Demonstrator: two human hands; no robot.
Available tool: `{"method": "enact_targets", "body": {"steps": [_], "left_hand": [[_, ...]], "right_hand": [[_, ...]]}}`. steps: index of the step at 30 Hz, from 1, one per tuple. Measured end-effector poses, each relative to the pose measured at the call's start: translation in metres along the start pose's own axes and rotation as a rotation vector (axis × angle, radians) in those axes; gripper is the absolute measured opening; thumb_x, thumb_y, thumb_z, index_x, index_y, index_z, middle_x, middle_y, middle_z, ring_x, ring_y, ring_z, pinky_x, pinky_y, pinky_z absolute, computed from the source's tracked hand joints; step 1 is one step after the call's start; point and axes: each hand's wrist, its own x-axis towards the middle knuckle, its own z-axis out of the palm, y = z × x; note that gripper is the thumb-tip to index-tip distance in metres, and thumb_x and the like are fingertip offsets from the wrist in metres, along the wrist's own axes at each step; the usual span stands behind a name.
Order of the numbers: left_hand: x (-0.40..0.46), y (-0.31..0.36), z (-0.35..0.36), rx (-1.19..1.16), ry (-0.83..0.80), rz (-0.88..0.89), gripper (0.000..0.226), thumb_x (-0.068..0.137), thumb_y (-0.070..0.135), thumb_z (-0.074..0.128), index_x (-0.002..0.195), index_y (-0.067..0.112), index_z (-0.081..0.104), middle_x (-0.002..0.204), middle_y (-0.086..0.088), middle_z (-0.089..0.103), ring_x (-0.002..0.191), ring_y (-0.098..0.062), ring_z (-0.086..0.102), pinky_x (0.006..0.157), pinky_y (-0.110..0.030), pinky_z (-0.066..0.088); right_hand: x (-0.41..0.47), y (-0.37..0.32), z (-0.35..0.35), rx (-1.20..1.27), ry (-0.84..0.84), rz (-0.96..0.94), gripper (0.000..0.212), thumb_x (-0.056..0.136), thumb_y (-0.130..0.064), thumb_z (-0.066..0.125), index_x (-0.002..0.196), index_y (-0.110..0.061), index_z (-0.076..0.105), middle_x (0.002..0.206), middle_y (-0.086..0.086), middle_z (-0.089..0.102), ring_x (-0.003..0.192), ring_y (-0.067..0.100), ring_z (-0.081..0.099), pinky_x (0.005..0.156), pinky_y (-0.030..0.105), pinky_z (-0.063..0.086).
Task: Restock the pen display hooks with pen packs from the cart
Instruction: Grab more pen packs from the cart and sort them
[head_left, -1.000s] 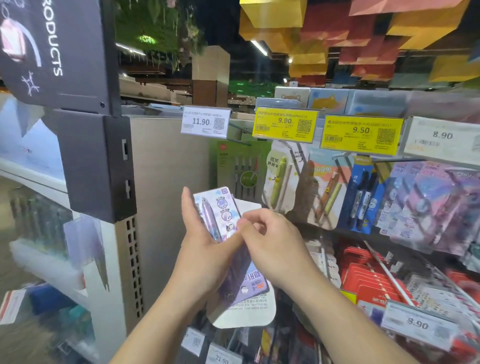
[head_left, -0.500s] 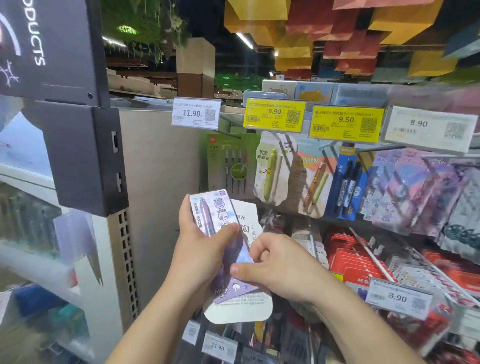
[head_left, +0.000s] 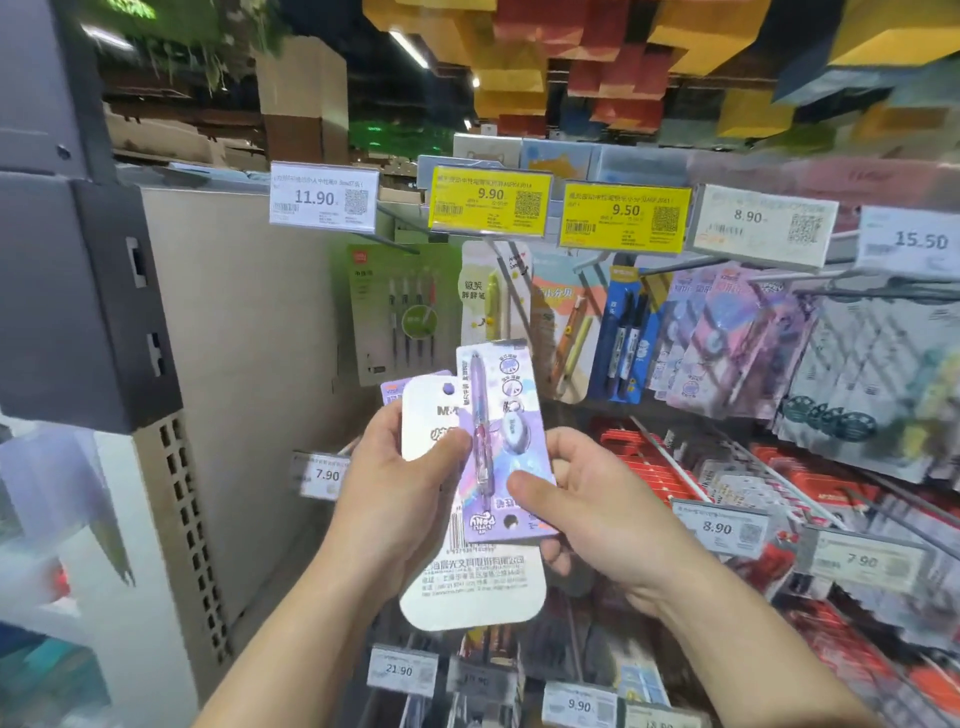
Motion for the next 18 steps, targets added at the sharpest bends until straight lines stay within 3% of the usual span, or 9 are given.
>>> {"method": "enact_targets", "body": {"steps": [3,6,8,10,12,15,18], "left_hand": [[0.007,-0.012,0.003,0.170,-0.008,0.075,0.027,0.100,0.006,0.064,0.123,0.019,0.061,0.108,-0.004,0.079,0.094,-0.027,0.078,0.079,-0.051,0.064],[0.009,-0.020,0.011,0.151,-0.055,0.036,0.030,0.100,0.010,0.065,0.127,0.021,0.060,0.114,-0.003,0.078,0.099,-0.028,0.077,0.091,-0.056,0.059],[0.012,-0.026,0.016,0.124,-0.073,0.006,0.033,0.097,0.013,0.066,0.129,0.021,0.059,0.114,-0.005,0.078,0.099,-0.031,0.077,0.094,-0.059,0.057],[0.013,-0.030,0.020,0.132,-0.086,-0.001,0.031,0.098,0.012,0.067,0.127,0.021,0.059,0.111,-0.006,0.079,0.096,-0.031,0.078,0.093,-0.060,0.057],[0.014,-0.032,0.024,0.162,-0.100,-0.012,0.030,0.100,0.015,0.067,0.126,0.026,0.059,0.107,-0.004,0.080,0.093,-0.029,0.078,0.091,-0.058,0.059],[0.013,-0.030,0.033,0.221,-0.096,-0.022,0.029,0.099,0.022,0.068,0.124,0.033,0.059,0.103,0.001,0.080,0.088,-0.025,0.079,0.086,-0.054,0.062],[0.015,-0.028,0.046,0.181,-0.085,-0.021,0.028,0.099,0.017,0.068,0.124,0.025,0.059,0.105,-0.003,0.080,0.089,-0.029,0.079,0.085,-0.058,0.061]], "right_hand": [[-0.012,0.000,-0.009,-0.109,-0.073,0.028,0.034,0.090,-0.010,0.077,0.119,-0.021,0.064,0.086,0.005,0.075,0.052,0.016,0.055,0.040,0.025,0.037],[-0.020,0.001,-0.024,-0.132,0.132,0.073,0.015,0.085,-0.007,0.078,0.099,-0.006,0.075,0.075,0.006,0.070,0.046,0.008,0.047,0.045,0.020,0.030],[-0.027,0.005,-0.034,-0.091,0.284,0.087,0.014,0.081,-0.013,0.078,0.089,-0.002,0.074,0.074,0.010,0.064,0.053,0.015,0.043,0.049,0.023,0.027],[-0.034,0.007,-0.043,0.058,0.397,0.035,0.007,0.084,-0.010,0.074,0.087,-0.004,0.078,0.080,0.009,0.072,0.062,0.020,0.057,0.051,0.026,0.043],[-0.041,0.005,-0.053,0.257,0.468,-0.036,0.012,0.091,-0.005,0.068,0.092,-0.006,0.080,0.094,0.012,0.079,0.077,0.022,0.073,0.070,0.032,0.060],[-0.048,-0.003,-0.072,0.399,0.570,-0.124,0.014,0.091,-0.017,0.068,0.098,-0.009,0.078,0.099,0.014,0.079,0.083,0.023,0.075,0.084,0.043,0.061],[-0.048,-0.013,-0.094,0.577,0.649,-0.218,0.025,0.091,-0.022,0.068,0.111,-0.008,0.071,0.110,0.017,0.077,0.096,0.029,0.074,0.093,0.054,0.058]]}}
